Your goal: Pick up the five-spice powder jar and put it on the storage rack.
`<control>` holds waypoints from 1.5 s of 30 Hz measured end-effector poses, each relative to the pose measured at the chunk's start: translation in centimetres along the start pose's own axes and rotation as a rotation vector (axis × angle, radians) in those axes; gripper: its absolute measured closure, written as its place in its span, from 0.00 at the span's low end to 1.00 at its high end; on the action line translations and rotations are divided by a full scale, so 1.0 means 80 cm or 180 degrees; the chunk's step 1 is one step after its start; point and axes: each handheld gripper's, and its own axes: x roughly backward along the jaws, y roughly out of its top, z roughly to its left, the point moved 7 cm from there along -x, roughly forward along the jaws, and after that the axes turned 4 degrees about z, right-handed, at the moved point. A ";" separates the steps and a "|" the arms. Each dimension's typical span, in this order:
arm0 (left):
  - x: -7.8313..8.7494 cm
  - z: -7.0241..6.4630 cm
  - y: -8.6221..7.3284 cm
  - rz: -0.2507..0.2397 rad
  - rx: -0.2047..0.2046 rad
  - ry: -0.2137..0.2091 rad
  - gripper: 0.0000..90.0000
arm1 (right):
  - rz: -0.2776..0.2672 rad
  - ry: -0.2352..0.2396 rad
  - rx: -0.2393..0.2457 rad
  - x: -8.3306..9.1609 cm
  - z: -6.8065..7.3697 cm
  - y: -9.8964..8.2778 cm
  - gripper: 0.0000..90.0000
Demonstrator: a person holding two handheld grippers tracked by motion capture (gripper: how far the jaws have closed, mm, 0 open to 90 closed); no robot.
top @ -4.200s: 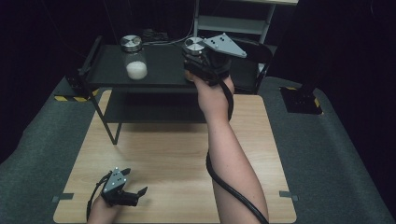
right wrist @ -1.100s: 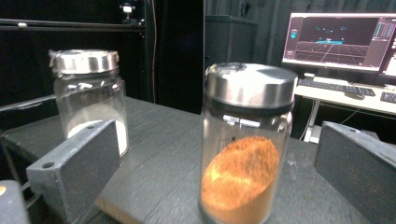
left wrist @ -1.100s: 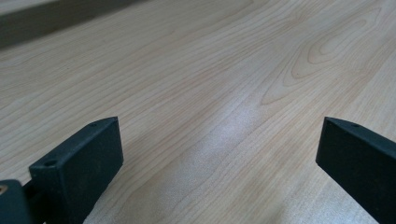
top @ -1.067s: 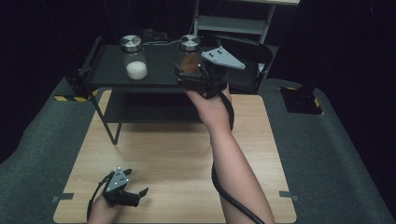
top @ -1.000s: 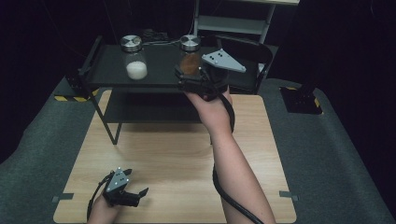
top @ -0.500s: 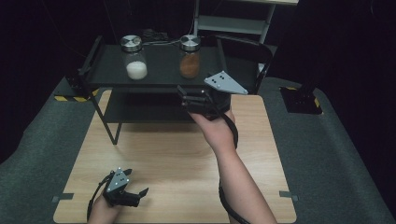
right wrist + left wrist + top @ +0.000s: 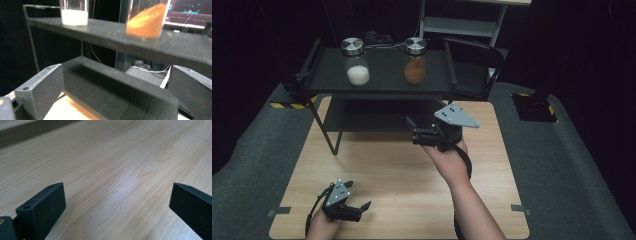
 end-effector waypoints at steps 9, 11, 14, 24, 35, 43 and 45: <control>0.000 -0.001 0.000 -0.0003 -0.0022 0.0011 0.01 | 0.0160 0.0042 -0.0002 0.015 0.003 -0.054 0.00; 0.000 -0.001 0.000 -0.0001 -0.0020 0.0016 0.01 | 0.0208 0.0046 -0.0005 0.017 0.004 -0.068 0.00; 0.000 -0.002 0.000 -0.0005 -0.0021 0.0029 0.01 | 0.0285 0.0063 -0.0018 0.021 0.004 -0.088 0.00; 0.001 -0.005 -0.001 -0.0016 -0.0075 0.0061 0.01 | 0.0565 0.0085 -0.0020 0.029 0.007 -0.154 0.00; 0.000 -0.011 0.000 0.0000 -0.0173 0.0130 0.01 | 0.0887 0.0078 -0.0133 0.031 0.007 -0.216 0.00; 0.000 -0.010 0.000 0.0002 -0.0145 0.0111 0.01 | 0.1084 0.0037 -0.0235 0.036 0.007 -0.251 0.00; 0.000 -0.009 0.000 0.0001 -0.0145 0.0108 0.01 | 0.1099 0.0026 -0.0237 0.038 0.007 -0.256 0.00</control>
